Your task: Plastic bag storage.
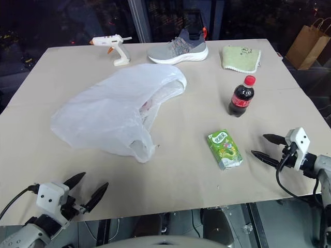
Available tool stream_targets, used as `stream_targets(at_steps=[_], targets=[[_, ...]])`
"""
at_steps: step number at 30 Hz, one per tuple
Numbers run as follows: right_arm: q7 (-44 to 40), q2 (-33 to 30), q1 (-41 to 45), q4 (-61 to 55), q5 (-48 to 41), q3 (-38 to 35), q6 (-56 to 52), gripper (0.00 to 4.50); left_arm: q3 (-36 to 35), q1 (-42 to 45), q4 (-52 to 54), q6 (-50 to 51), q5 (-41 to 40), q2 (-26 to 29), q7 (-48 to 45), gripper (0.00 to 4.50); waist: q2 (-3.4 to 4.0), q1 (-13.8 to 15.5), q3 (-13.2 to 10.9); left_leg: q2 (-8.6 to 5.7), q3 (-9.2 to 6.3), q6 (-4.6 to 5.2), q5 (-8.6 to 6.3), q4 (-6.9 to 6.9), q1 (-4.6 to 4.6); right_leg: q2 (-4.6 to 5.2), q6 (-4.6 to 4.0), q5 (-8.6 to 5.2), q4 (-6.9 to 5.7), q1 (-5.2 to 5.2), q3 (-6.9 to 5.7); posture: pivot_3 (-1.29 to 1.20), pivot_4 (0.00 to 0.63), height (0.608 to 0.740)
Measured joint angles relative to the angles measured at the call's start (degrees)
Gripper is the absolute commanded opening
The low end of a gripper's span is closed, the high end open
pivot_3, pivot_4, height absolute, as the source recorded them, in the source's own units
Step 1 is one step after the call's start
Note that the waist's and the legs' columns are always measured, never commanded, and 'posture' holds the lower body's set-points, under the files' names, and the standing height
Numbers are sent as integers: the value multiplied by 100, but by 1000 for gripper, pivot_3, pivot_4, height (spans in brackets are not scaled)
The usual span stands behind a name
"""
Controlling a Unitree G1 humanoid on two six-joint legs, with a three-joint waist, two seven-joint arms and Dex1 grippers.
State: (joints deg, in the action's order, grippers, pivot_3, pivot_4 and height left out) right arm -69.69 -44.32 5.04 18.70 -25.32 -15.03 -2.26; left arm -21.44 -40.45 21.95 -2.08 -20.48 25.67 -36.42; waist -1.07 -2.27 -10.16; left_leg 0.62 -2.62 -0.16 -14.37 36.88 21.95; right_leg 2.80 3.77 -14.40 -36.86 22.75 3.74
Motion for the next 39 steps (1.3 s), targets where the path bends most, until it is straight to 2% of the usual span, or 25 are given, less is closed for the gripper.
stream_targets(at_steps=[29, 34, 39], targets=[[-180, -41, 192, 268, 87, 2, 169, 4500, -35, -150, 517, 190, -34, 36, -329, 4449, -2, -3, -1, 0, 3, 0, 0, 1, -1, -1, -16, 12, 0, -1, 1, 0, 150, 740], [-268, -40, 180, 125, 37, 26, 57, 4500, 333, -231, 1429, 611, -114, 439, -527, 4449, -1, 0, 0, 0, 4, 0, 0, 3, -2, -1, -17, 13, -1, -2, 2, 0, 150, 740], [-296, -40, 145, -665, -412, 16, -556, 4500, 695, 148, 2027, 1205, -332, 779, -583, 4449, 4, -4, 2, 1, 1, 1, 0, 3, -3, -3, 4, 24, -5, -2, 2, 0, 150, 740]])
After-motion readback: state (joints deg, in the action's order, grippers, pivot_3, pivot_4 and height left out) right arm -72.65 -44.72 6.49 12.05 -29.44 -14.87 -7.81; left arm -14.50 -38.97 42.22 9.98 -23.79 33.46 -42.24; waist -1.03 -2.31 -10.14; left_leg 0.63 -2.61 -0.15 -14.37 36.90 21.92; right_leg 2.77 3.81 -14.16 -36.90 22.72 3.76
